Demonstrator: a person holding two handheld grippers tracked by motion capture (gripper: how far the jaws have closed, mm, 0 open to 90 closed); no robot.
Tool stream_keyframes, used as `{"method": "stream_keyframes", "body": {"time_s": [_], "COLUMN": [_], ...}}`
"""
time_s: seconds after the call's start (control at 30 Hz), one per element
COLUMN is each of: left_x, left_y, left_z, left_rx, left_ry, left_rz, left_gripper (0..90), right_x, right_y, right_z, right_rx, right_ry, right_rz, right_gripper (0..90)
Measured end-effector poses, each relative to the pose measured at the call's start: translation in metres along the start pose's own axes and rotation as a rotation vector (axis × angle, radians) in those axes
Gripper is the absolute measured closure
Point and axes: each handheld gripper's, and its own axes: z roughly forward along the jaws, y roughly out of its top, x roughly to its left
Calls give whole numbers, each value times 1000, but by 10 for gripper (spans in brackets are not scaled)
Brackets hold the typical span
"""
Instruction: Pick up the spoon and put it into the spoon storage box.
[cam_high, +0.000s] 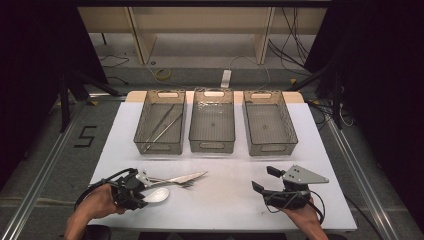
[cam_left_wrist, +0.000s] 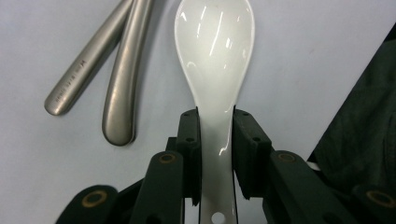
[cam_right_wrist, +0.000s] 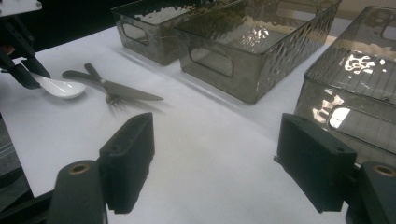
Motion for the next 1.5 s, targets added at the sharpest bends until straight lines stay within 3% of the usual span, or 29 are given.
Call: {"method": "stream_keyframes", "body": {"time_s": [0.33,0.5,0.6,0.8,1.03,1.1,1.4,1.5], "left_x": [-1,1,3,10,22,27,45,50], "left_y": [7,16,24,49,92,102,129,139], "left_z": [-13,-17,-19,-25,-35,-35,-31,-33], "left_rx": [-123,-217,-265,-318,-414,-422,-457,-464], "left_ry": [-19,13,11,50,73,82,95,108], "left_rz": [-30,-101,-131,-146,-146,-134,-167,-160], "left_gripper": [738,738,738,739,739,738,739,739], "right_x": [0,-1,-1,-1,-1,-1,-3,-3], "right_y": [0,-1,-1,-1,-1,-1,-2,-2], "right_z": [0,1,1,2,2,1,2,2], "right_rx": [1,3,5,7,8,4,7,8], "right_ry": [-1,-1,-4,-4,-7,-8,-8,-7], "right_rz": [0,6,9,10,11,13,19,18], "right_gripper": [284,284,284,284,284,284,284,284]}}
